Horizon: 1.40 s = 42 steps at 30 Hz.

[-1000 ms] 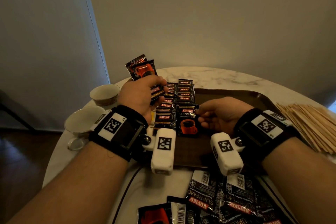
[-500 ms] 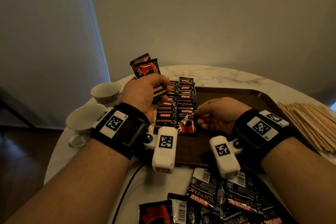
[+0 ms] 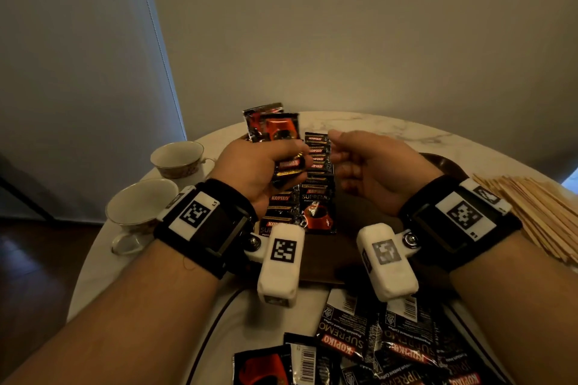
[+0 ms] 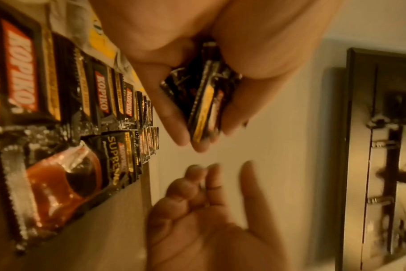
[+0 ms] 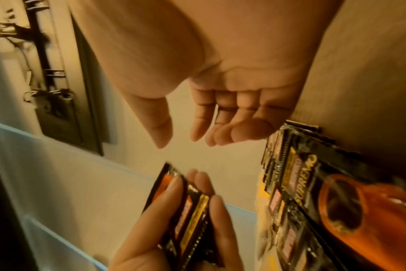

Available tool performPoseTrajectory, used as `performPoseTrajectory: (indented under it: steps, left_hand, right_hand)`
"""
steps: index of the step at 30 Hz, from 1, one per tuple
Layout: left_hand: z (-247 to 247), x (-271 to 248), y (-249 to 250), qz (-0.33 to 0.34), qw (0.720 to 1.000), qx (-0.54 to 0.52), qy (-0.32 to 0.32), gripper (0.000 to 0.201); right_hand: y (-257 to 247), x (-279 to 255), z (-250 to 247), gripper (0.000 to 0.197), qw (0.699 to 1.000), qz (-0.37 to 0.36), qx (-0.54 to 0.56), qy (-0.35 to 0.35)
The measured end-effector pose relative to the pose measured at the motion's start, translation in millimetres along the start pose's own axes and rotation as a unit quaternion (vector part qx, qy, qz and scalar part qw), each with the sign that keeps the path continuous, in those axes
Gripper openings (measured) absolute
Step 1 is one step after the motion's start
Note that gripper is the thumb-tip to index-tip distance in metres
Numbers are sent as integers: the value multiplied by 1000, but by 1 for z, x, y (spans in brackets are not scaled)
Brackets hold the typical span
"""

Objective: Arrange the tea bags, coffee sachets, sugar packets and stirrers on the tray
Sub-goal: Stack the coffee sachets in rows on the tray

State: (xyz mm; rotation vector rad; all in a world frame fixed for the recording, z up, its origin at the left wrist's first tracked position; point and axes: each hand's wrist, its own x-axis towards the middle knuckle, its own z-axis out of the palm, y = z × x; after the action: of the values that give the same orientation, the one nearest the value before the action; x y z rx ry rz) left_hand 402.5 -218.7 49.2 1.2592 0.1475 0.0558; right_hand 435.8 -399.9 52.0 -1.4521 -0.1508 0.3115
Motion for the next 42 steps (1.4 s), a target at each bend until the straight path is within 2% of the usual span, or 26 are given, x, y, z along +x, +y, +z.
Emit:
performPoseTrajectory:
  steps: [3, 7, 9, 12, 15, 18, 20, 22, 24, 27, 30, 33, 37, 42]
  left_hand:
    - [0, -4, -4, 18, 995, 79, -62, 29]
    - [3, -8, -4, 31, 990, 91, -101, 34]
    - [2, -7, -2, 24, 993, 43, -107, 30]
    - [1, -4, 2, 24, 997, -42, -68, 20]
    - [1, 0, 4, 45, 995, -89, -7, 28]
    - [2, 1, 1, 66, 994, -79, 21, 39]
    - [2, 1, -2, 77, 996, -47, 28, 42]
    - [1, 2, -4, 96, 995, 9, 31, 42]
    - [1, 3, -6, 114, 992, 56, 27, 41]
    - [2, -1, -4, 121, 991, 48, 9, 41]
    - [5, -5, -3, 94, 994, 27, -56, 63]
    - [6, -6, -4, 72, 995, 20, -73, 76]
    - [4, -8, 1, 50, 994, 30, -94, 74]
    - [0, -5, 3, 25, 997, 25, -70, 51]
  right_hand:
    - [-6, -7, 6, 31, 997, -62, -43, -25]
    - [-5, -8, 8, 7, 994, -98, -45, -17]
    - [-5, -6, 7, 7, 995, -98, -5, -2]
    - [-5, -3, 2, 12, 995, -93, 20, 4]
    - [-5, -3, 0, 19, 997, -70, -5, -21]
    - [-2, -2, 1, 19, 993, -53, -93, -49]
    - [1, -3, 4, 27, 985, -63, -151, -57]
    - [1, -4, 7, 31, 983, -81, -153, -67]
    - [1, -5, 9, 26, 985, -98, -130, -54]
    - [0, -5, 10, 17, 991, -106, -77, -13]
    - [-2, -4, 11, 10, 994, -98, -42, 14]
    - [-6, -4, 10, 20, 995, -83, -25, 43]
    - [-12, -6, 4, 11, 993, -95, -46, 47]
    - [-15, -6, -7, 2, 993, -63, -86, 47]
